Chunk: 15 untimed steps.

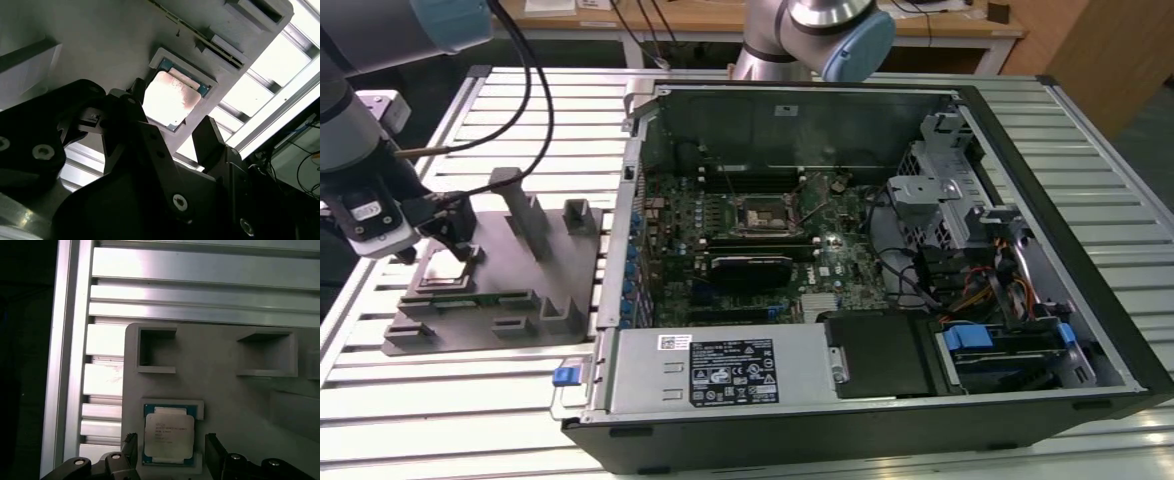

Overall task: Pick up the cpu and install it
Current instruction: 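Pick up the cpu and move it towards the insertion slot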

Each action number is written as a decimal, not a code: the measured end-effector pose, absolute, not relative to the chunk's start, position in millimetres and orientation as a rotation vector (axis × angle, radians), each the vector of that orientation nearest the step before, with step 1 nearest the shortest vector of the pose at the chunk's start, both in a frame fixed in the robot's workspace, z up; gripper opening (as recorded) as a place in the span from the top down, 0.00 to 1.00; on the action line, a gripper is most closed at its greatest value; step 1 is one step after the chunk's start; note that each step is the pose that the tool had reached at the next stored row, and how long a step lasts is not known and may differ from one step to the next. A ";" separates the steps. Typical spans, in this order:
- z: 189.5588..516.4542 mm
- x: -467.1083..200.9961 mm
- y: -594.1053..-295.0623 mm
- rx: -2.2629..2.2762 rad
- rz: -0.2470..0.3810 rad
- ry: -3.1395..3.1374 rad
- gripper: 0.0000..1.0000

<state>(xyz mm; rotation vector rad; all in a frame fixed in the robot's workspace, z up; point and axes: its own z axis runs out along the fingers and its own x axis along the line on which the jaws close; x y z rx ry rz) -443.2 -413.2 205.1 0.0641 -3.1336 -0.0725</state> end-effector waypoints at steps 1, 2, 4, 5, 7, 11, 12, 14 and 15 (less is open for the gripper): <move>204.2 -443.3 -413.1 0.064 -0.073 -3.134 0.36; 203.2 -443.3 -413.2 0.064 -0.072 -3.134 0.36; 201.2 -443.3 -413.1 0.063 -0.072 -3.134 0.36; 200.1 -443.2 -413.1 0.063 -0.073 -3.134 0.36; 197.9 -443.3 -413.1 0.062 -0.073 -3.134 0.36; 194.5 -443.3 -413.1 0.061 -0.073 -3.134 0.36; 193.8 -443.3 -413.1 0.061 -0.072 -3.134 0.36; 192.4 -443.3 -413.1 0.061 -0.073 -3.134 0.36; 191.7 -443.3 -413.1 0.061 -0.072 -3.134 0.36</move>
